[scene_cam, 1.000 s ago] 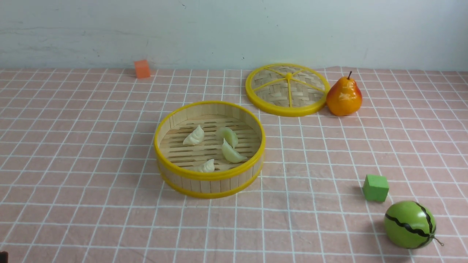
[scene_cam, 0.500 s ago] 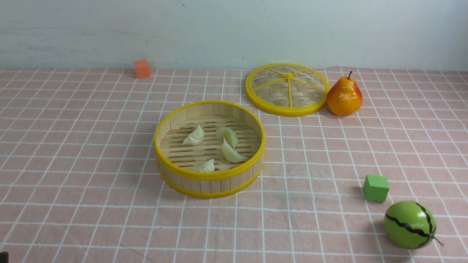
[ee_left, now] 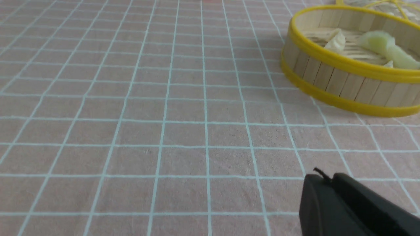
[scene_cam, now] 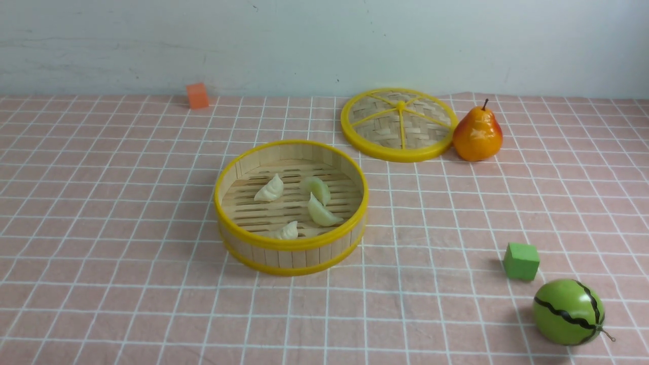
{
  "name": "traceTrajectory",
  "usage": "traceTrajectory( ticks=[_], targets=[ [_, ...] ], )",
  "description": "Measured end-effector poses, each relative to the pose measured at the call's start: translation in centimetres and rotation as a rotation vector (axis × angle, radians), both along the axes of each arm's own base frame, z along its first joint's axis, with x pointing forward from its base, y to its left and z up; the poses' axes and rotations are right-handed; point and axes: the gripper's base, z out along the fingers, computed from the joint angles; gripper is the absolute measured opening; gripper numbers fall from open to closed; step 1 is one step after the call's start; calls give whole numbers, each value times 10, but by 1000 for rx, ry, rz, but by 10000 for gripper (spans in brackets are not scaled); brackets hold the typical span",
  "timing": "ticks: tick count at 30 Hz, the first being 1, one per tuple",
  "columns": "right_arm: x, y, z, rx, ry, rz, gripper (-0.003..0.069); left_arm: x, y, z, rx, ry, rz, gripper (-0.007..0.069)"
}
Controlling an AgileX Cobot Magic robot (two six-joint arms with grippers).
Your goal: Put the dumplings into the steamer on the table with the pink tablecloth.
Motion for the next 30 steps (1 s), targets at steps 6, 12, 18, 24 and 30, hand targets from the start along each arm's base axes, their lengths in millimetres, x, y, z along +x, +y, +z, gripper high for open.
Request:
traceTrajectory(
  ticks=[6, 12, 18, 24, 30],
  targets=[
    [0, 0, 0, 0, 1, 0, 45, -2, -1, -10, -10, 81, -2, -13],
    [0, 0, 0, 0, 1, 0, 55, -2, -1, -11, -6, 88, -3, -13],
    [0, 0, 0, 0, 1, 0, 61, -2, -1, -11, -6, 88, -3, -13],
    [0, 0, 0, 0, 1, 0, 63, -2, -1, -11, -6, 90, -3, -13],
    [0, 0, 0, 0, 1, 0, 68, -2, -1, -11, -6, 90, -3, -13]
  ],
)
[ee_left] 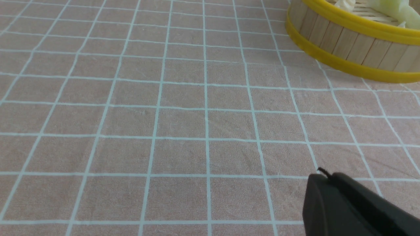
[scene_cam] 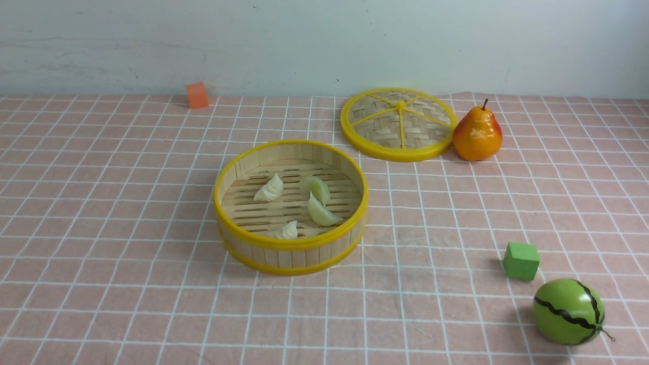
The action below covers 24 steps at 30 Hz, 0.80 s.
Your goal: Put the dumplings into the steamer on the table with the pink tablecloth.
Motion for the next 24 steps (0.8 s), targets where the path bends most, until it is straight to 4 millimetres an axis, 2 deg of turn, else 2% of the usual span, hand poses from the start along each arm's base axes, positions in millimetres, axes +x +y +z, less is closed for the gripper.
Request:
traceTrajectory(
  ticks=[24],
  targets=[
    [0, 0, 0, 0, 0, 0, 104, 0, 0, 0, 0, 0, 0, -13]
  ],
)
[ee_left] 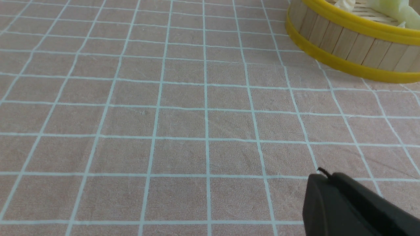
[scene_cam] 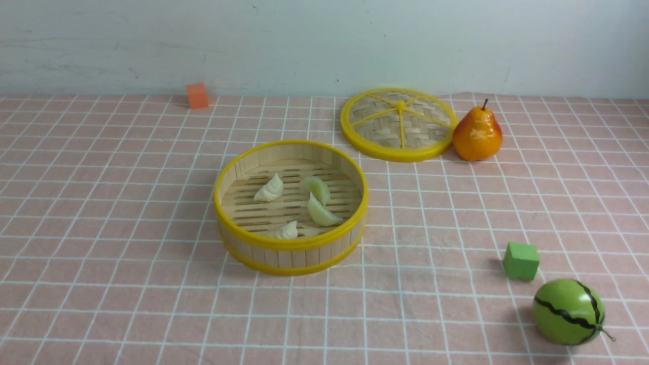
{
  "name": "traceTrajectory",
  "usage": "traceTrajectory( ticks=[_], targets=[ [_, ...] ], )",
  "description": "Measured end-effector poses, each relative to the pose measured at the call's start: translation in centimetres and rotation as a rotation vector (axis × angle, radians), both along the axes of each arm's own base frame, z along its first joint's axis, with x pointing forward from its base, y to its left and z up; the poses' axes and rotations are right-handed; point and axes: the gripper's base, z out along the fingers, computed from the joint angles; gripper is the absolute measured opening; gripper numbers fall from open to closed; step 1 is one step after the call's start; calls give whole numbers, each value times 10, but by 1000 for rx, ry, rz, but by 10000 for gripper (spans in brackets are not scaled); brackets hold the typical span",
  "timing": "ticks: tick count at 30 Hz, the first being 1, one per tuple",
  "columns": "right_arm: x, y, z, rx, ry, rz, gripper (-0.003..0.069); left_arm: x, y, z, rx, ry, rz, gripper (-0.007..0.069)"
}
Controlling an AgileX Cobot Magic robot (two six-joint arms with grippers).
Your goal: Put the dumplings into the steamer on the table with the pink tablecloth.
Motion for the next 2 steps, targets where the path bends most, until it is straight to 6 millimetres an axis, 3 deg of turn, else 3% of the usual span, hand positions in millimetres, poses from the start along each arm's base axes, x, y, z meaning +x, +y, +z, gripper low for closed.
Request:
traceTrajectory(
  ticks=[2],
  targets=[
    [0, 0, 0, 0, 0, 0, 106, 0, 0, 0, 0, 0, 0, -13]
  ],
)
